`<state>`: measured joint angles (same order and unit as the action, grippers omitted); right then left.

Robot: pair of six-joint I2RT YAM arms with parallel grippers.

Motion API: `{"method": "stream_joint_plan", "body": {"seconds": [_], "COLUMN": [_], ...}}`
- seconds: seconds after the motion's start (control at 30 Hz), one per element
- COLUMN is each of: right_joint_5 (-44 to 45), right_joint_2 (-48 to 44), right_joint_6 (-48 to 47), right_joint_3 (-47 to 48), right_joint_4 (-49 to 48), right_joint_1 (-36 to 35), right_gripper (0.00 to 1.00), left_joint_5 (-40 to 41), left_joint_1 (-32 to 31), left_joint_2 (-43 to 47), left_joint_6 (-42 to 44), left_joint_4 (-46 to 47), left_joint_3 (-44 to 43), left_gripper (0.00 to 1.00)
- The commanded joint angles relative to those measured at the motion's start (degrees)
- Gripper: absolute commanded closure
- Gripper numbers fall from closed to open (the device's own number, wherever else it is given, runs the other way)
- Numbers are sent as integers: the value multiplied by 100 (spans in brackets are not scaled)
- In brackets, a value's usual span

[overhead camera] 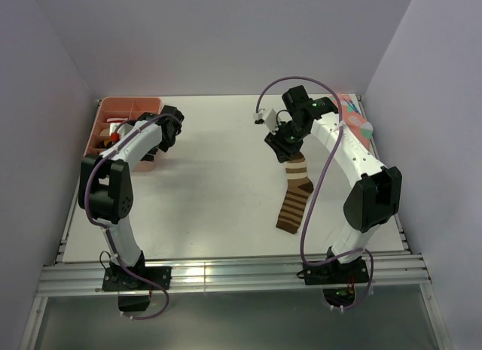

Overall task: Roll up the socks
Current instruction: Place the sock in the storage box.

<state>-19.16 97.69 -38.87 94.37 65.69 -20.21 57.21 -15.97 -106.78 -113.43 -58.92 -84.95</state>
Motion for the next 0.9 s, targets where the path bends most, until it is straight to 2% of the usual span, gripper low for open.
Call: {"method": "stream_joint_plan", "body": {"seconds": [0.0,0.1,0.3,0.5,0.7,0.87], "right_joint_5": [-79,-97,-62,-18,0,52], "right_joint_2": [-145,-162,-215,-215,-215,-242], "right_joint_6": [11,55,134,143,161,117], "right_joint_3": [-24,3,-50,-41,-85,-182], "right_joint_4": [-65,-74,-118,-127,-127,-179], "right_joint_1": [52,61,61,61,61,61], "right_gripper": [55,55,55,56,56,56], "left_joint_5": [89,62,-87,-272,-368,-456], "left_joint_1": [-21,32,199,243,313,349], "left_joint_2": [281,219,167,-132,-220,-361], "left_joint_6": [-4241,-4083,-3485,-3449,-3028,-3151], "left_joint_4": [-279,-95,688,416,1136,970], "left_joint_3": [-145,-145,22,-311,-145,-259], "left_gripper": [27,28,46,52,66,72]}}
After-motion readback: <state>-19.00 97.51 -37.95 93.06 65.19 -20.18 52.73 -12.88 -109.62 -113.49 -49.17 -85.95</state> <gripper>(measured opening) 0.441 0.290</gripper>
